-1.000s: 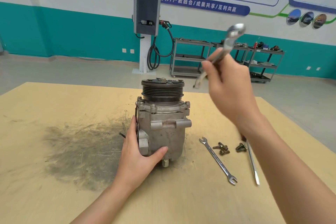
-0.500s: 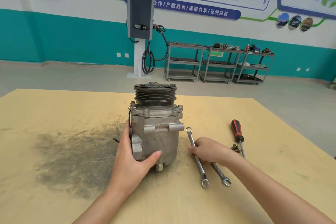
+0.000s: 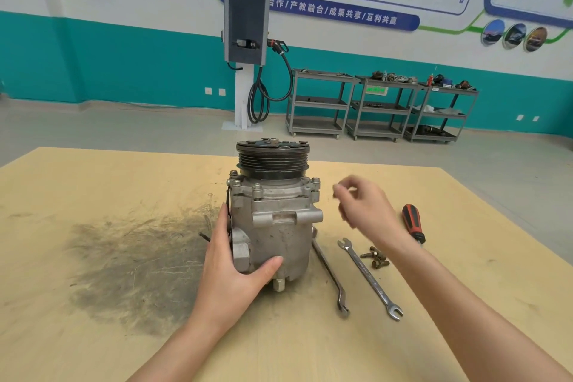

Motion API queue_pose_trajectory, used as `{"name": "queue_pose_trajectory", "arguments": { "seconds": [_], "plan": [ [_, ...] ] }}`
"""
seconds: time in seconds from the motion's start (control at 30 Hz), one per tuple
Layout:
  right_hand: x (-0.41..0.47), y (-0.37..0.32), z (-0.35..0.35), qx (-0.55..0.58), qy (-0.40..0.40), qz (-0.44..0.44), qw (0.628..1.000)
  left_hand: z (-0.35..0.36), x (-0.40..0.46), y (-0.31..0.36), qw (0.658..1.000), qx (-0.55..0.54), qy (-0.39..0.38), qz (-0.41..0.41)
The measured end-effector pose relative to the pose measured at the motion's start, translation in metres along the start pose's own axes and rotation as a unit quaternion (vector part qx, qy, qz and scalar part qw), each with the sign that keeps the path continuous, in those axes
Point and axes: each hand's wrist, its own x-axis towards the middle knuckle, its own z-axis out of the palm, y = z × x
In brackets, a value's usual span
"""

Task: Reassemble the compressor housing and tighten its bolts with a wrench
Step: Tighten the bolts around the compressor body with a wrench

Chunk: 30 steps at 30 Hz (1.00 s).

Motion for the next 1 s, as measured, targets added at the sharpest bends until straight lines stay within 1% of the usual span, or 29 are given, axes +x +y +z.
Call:
{"name": "queue_pose_trajectory", "arguments": {
  "seconds": [0.03, 0.07, 0.13, 0.2, 0.3, 0.4, 0.47, 0.57, 0.77, 1.0],
  "plan": [
    [0.003, -0.007, -0.006, 0.022, 0.026, -0.011, 0.999, 0.000, 0.000, 0.000, 1.000, -0.001, 0.001, -0.001],
    [0.004, -0.012, -0.010, 0.019, 0.031, -0.017, 0.999, 0.000, 0.000, 0.001, 1.000, -0.001, 0.002, -0.001],
    [0.003, -0.018, -0.011, -0.015, -0.012, -0.011, 1.000, 0.000, 0.000, -0.001, 1.000, 0.002, 0.001, 0.004],
    [-0.001, -0.020, -0.010, -0.010, -0.045, -0.014, 0.999, 0.000, 0.000, -0.002, 1.000, 0.005, 0.001, 0.007],
    [-0.004, -0.029, -0.007, 0.044, -0.027, -0.047, 0.998, 0.000, 0.000, -0.003, 1.000, 0.010, 0.000, 0.001],
    [-0.002, -0.036, -0.004, 0.094, -0.003, -0.054, 0.994, 0.000, 0.000, -0.003, 1.000, 0.013, 0.000, 0.000],
    [-0.001, -0.039, -0.001, 0.132, -0.008, -0.040, 0.990, -0.001, 0.000, -0.003, 1.000, 0.010, -0.001, 0.002],
    [-0.002, -0.043, 0.000, 0.189, -0.018, 0.005, 0.982, -0.001, 0.000, -0.002, 1.000, 0.009, 0.000, 0.005],
    [-0.002, -0.042, 0.006, 0.257, 0.010, 0.079, 0.963, 0.000, 0.000, 0.000, 1.000, 0.009, -0.001, 0.001],
    [-0.004, -0.040, 0.010, 0.273, 0.028, 0.089, 0.958, 0.000, -0.001, 0.002, 1.000, 0.017, 0.001, 0.001]
  ]
}}
